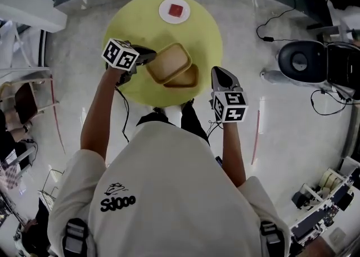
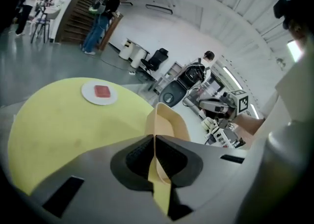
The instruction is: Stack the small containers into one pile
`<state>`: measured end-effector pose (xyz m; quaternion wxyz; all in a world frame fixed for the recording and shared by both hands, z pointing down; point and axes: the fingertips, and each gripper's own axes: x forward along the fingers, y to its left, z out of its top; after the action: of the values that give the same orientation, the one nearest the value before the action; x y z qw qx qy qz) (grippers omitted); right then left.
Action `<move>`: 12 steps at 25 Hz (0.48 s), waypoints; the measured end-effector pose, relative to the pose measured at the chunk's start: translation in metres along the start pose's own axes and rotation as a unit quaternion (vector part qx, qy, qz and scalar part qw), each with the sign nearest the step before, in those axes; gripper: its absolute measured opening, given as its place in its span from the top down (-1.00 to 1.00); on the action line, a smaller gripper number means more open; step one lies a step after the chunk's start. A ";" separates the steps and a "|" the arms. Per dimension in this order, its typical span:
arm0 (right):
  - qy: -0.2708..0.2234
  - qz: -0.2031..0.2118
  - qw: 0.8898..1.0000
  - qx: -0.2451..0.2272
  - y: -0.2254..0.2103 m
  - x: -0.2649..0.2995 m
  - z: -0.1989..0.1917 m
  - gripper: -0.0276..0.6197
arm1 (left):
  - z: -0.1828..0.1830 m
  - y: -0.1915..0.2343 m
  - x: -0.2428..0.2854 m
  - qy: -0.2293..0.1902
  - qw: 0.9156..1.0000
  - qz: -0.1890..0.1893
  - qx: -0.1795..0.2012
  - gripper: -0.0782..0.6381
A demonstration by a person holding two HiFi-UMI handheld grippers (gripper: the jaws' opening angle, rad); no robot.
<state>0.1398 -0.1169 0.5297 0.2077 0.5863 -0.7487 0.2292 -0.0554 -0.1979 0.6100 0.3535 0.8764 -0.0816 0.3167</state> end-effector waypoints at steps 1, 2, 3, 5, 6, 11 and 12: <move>0.000 -0.004 1.000 0.002 -0.002 -0.003 -0.002 0.88 | -0.001 -0.004 0.006 0.017 1.000 -0.009 0.011 0.73; 0.000 -0.009 1.000 0.004 -0.003 -0.005 -0.004 0.88 | -0.002 -0.008 0.012 0.033 0.999 -0.015 0.023 0.73; 0.001 -0.014 1.000 0.005 -0.005 -0.008 -0.006 0.88 | -0.003 -0.011 0.018 0.048 0.998 -0.022 0.035 0.73; 0.001 -0.025 1.000 0.010 -0.009 -0.015 -0.011 0.88 | -0.005 -0.018 0.030 0.077 0.995 -0.037 0.057 0.73; 0.001 -0.029 0.999 0.014 -0.011 -0.017 -0.014 0.88 | -0.005 -0.021 0.037 0.090 0.993 -0.044 0.066 0.73; 0.005 -0.048 0.998 0.036 -0.020 -0.033 -0.033 0.88 | -0.007 -0.032 0.067 0.158 0.979 -0.062 0.111 0.73; 0.005 -0.051 0.998 0.040 -0.021 -0.035 -0.037 0.88 | -0.008 -0.034 0.071 0.172 0.976 -0.062 0.121 0.73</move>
<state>0.1697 -0.0717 0.5412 0.1993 0.6303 -0.7070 0.2515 0.0088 -0.1621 0.6386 0.2727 0.8486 0.0741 0.4472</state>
